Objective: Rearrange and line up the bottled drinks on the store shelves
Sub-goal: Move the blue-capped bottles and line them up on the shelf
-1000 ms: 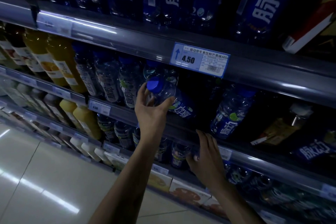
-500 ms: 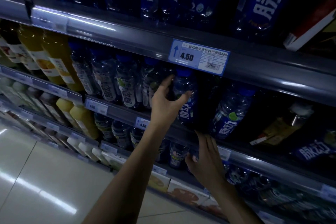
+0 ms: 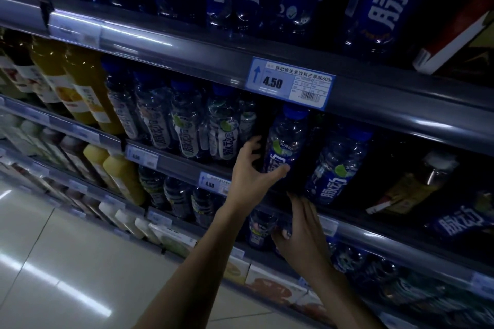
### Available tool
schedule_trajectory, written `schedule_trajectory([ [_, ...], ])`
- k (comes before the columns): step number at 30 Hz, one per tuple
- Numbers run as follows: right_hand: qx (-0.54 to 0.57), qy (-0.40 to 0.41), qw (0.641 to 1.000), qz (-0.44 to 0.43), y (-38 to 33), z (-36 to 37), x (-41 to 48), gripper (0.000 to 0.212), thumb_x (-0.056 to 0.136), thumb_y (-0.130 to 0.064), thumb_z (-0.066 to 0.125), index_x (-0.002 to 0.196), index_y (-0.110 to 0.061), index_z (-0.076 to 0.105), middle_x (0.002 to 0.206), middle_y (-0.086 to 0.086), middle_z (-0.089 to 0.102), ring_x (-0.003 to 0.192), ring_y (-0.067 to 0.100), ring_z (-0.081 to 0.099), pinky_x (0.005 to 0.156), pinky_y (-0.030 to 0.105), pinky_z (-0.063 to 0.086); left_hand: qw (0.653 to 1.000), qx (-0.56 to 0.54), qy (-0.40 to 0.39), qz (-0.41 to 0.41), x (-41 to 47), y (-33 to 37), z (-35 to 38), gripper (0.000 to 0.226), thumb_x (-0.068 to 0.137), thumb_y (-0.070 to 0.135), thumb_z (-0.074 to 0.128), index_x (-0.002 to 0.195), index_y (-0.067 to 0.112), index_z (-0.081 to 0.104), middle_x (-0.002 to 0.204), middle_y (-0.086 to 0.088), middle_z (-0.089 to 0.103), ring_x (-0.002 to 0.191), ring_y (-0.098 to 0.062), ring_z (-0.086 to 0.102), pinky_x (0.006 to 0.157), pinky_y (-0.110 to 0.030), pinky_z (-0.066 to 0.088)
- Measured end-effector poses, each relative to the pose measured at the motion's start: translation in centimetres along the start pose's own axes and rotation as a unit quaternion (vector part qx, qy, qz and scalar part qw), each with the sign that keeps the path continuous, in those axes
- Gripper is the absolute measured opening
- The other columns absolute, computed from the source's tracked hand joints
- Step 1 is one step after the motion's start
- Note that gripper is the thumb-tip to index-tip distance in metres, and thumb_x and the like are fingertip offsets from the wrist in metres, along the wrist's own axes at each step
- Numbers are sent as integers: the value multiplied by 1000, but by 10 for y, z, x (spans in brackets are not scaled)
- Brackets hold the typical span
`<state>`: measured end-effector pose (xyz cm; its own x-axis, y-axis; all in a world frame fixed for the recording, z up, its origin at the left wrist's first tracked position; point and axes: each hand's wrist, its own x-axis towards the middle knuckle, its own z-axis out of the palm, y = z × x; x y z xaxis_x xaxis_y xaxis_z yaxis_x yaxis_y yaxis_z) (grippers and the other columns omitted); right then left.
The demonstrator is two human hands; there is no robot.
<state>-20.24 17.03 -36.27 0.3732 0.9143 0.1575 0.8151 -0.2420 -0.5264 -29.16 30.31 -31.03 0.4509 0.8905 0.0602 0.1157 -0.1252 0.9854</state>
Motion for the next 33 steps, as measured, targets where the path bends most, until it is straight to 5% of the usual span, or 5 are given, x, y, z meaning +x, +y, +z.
schedule_trajectory([
  [5, -1, 6, 1000, -6, 1, 1, 0, 76, 83, -28, 66, 146, -15, 26, 148, 5, 33, 138, 21, 27, 107, 36, 35, 999, 41, -6, -10, 3, -11, 7, 83, 73, 37, 81, 141, 28, 33, 139, 12, 41, 113, 2, 40, 83, -14, 40],
  [9, -14, -5, 1000, -17, 6, 1, -2, 75, 84, -27, 64, 146, -14, 26, 150, 6, 31, 140, 23, 24, 111, 40, 31, 999, 46, 22, 2, 4, -20, 10, 71, 76, 32, 79, 136, 22, 43, 132, 5, 53, 120, -11, 49, 94, -34, 50],
  [16, -10, 45, 999, -23, 17, -5, -13, 71, 83, -21, 69, 143, -9, 34, 147, 10, 39, 136, 26, 34, 108, 38, 34, 996, 81, 9, 22, 9, -20, 10, 72, 77, 33, 78, 136, 21, 39, 127, 5, 55, 113, -8, 52, 93, -32, 51],
  [25, -52, 93, 994, -5, 24, -6, -23, 68, 80, -21, 75, 138, -8, 43, 140, 11, 49, 129, 29, 41, 109, 50, 33, 986, 158, 34, 36, 6, -23, 10, 67, 75, 41, 77, 130, 22, 43, 123, 6, 46, 97, 3, 39, 82, -13, 39],
  [33, -86, 93, 992, -1, 25, -5, -22, 70, 77, -25, 77, 136, -5, 46, 138, 13, 51, 126, 33, 45, 106, 54, 36, 986, 162, 33, 31, 10, -20, 14, 66, 75, 37, 78, 130, 20, 45, 129, 2, 51, 113, -12, 48, 89, -27, 44],
])
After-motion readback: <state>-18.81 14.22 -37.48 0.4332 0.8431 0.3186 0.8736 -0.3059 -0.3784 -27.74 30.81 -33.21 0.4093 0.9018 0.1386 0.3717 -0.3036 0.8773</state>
